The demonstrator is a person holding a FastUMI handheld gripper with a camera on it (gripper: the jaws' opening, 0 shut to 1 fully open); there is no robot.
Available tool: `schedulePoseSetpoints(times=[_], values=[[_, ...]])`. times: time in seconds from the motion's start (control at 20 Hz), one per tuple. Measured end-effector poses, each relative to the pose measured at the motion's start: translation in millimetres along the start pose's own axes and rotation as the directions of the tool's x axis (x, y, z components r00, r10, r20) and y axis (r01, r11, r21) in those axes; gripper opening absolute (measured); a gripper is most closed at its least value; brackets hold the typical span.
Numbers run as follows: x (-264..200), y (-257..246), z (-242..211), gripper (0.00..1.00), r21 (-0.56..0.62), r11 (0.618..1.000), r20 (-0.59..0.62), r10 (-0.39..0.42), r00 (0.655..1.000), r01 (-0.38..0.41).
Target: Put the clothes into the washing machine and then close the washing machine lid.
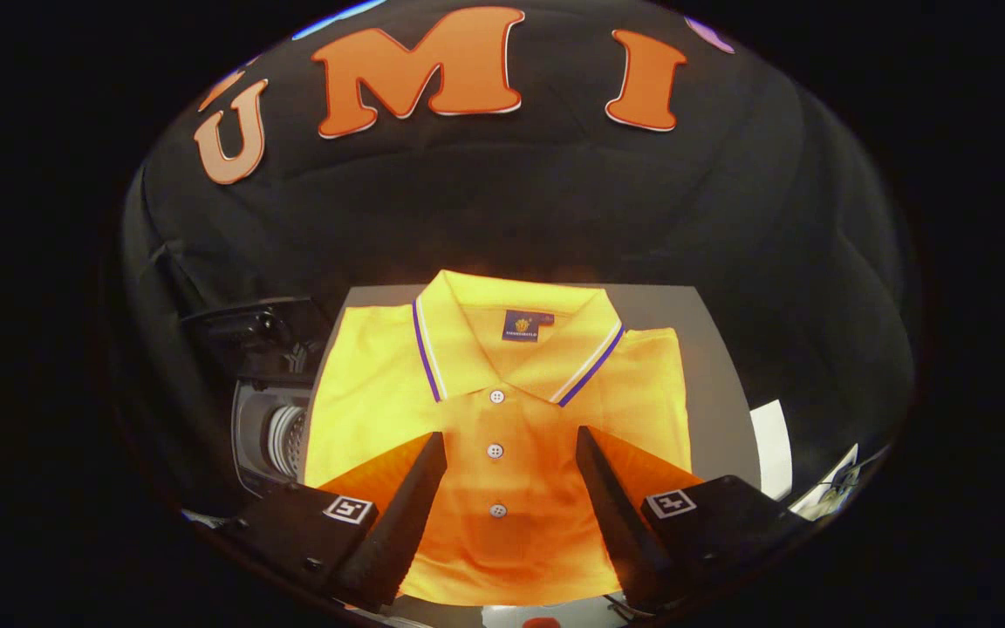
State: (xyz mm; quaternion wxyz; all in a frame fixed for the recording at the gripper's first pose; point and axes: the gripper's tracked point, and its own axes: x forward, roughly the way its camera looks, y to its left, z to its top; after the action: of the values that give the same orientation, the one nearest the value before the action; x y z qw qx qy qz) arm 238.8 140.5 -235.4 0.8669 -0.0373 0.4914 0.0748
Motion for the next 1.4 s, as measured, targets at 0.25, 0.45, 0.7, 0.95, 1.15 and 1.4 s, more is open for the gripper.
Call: schedulePoseSetpoints(times=[0.25,0.45,0.7,0.95,1.15,1.4], values=[[10.7,4.1,-9.7,0.97,0.023,0.999,-0.083,0.034,0.996,-0.033],[10.8,6.8,-11.8,0.93,0.01,0.999,-0.178,0.049,0.983,-0.048],[5.5,-2.9,-7.5,0.54,-0.039,0.994,-0.269,0.089,0.959,-0.104],[2.7,-1.5,3.4,0.1,-0.016,0.984,-0.18,0.169,0.969,-0.175],[0.6,8.8,9.0,0.08,0.197,0.887,0.242,0.37,0.897,-0.418],[-25.3,10.6,38.0,0.08,0.196,0.775,0.59,0.396,0.704,-0.601]])
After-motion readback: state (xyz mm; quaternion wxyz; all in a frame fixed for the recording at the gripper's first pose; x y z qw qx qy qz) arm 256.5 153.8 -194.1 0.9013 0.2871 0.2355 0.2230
